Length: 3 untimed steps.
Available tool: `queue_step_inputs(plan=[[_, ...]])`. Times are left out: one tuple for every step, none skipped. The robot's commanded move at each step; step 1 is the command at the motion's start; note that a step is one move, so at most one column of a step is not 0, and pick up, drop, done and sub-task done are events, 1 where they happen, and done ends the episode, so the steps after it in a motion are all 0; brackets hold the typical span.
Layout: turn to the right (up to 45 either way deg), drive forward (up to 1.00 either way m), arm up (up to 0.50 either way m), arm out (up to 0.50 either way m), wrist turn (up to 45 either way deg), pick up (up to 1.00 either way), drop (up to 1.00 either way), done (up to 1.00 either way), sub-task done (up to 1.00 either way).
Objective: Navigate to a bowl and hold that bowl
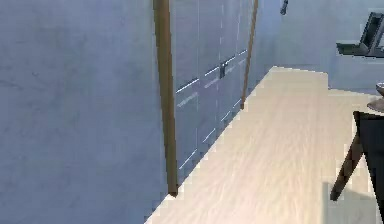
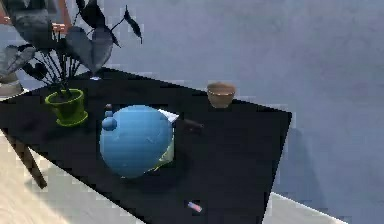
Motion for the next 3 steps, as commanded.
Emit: queue_step_inputs(plan=[[-45.0, 0.0, 0.0, 0.0, 0.0, 0.0, 0.0, 0.0, 0.0], [-45.0, 0.0, 0.0, 0.0, 0.0, 0.0, 0.0, 0.0, 0.0], [-15.0, 0.0, 0.0, 0.0, 0.0, 0.0, 0.0, 0.0, 0.0]])
